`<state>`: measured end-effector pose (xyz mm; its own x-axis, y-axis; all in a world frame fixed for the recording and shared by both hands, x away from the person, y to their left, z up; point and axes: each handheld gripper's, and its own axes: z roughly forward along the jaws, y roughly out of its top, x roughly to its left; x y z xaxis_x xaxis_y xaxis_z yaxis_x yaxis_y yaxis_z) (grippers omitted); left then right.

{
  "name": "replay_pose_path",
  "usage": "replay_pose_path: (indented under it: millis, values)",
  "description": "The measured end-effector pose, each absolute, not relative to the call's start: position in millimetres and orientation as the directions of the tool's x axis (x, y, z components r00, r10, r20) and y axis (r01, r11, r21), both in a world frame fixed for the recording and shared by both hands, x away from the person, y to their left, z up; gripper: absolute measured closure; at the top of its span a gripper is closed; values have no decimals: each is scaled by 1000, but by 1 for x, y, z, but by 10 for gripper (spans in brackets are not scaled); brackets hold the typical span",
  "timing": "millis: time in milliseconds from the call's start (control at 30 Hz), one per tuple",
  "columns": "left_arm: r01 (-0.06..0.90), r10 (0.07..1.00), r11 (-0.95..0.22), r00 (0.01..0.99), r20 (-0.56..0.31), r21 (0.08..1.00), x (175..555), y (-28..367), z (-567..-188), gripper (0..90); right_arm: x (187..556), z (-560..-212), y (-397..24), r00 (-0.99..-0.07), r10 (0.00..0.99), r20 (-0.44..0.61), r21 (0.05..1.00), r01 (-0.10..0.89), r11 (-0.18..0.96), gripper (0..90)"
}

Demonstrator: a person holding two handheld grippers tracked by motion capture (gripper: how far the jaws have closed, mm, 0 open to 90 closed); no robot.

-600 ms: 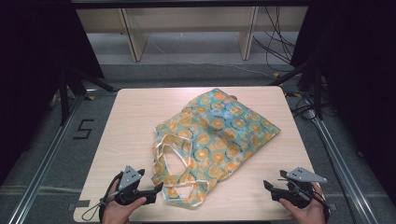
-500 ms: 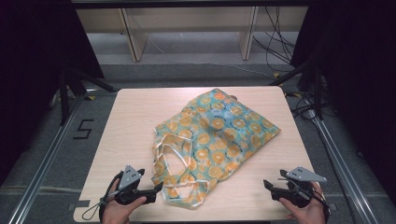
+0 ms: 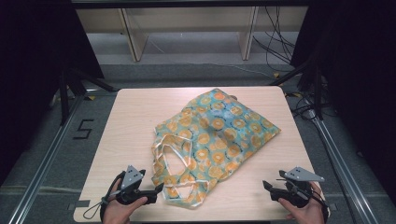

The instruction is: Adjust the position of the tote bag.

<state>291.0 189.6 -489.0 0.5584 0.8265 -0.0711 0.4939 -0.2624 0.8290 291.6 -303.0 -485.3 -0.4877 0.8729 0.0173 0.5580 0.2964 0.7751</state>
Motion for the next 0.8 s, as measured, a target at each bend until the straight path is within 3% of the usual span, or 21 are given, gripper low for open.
replay_pose_path:
  millis: [433, 533, 800]
  values:
    - [498, 841, -252, 537, -67, 830, 298, 195, -484, 158, 292, -487, -301, -509, 858, 66, 761, 582, 286, 250]
    - [487, 848, -263, 529, -42, 833, 307, 203, -480, 178, 292, -488, -299, -500, 864, 62, 767, 578, 279, 251]
    - [518, 874, -202, 479, -86, 831, 353, 216, -467, 192, 292, -490, -293, -496, 865, 81, 751, 601, 274, 246]
